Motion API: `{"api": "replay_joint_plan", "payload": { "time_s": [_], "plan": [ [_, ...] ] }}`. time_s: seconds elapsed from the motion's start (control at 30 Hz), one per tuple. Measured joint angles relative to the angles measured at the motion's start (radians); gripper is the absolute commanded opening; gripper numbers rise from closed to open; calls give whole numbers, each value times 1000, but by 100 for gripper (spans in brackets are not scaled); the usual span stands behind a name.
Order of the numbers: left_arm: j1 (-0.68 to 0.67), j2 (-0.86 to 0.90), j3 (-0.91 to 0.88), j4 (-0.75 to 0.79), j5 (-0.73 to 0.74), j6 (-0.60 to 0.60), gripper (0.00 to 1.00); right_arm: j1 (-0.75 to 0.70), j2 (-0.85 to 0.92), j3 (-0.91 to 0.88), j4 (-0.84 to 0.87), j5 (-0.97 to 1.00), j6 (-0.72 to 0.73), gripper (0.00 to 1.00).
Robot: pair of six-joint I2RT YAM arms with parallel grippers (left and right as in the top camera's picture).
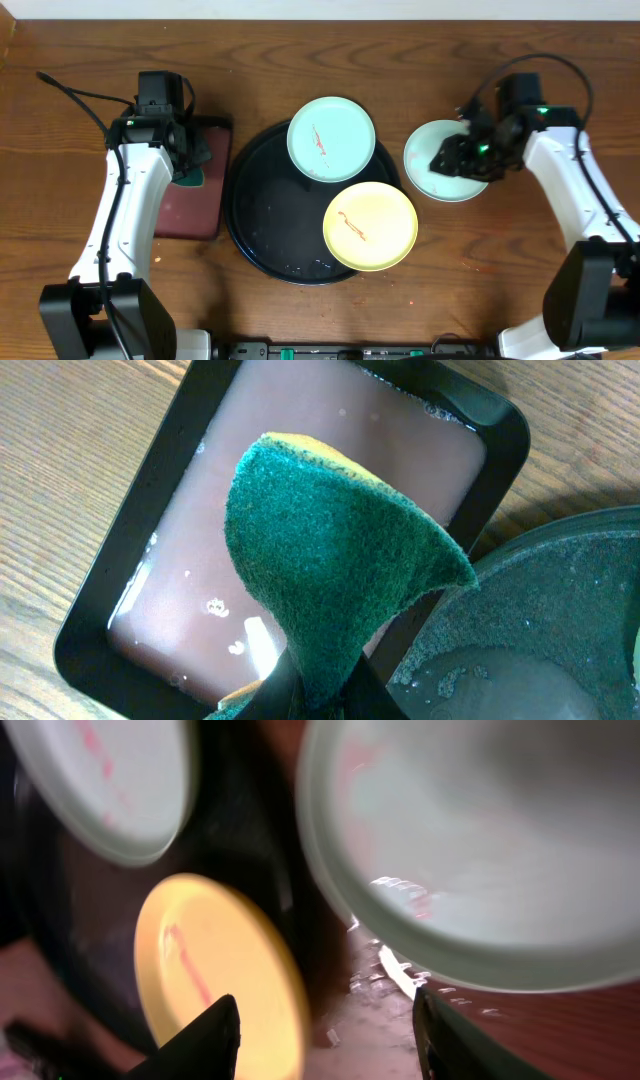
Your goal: Clean dirty plates on tray and stack at the side
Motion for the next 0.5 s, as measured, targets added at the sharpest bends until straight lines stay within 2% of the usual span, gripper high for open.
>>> {"api": "replay_joint_plan", "payload": {
  "time_s": [0.23,0.3,0.5],
  "plan": [
    [0,0,0,3,0,0,8,153,-1,-134,43,27,-5,49],
    [0,0,0,3,0,0,8,180,-1,-161,61,37,1,44],
    [0,0,0,3,0,0,8,225,-1,-214,100,81,39,40]
  ]
}}
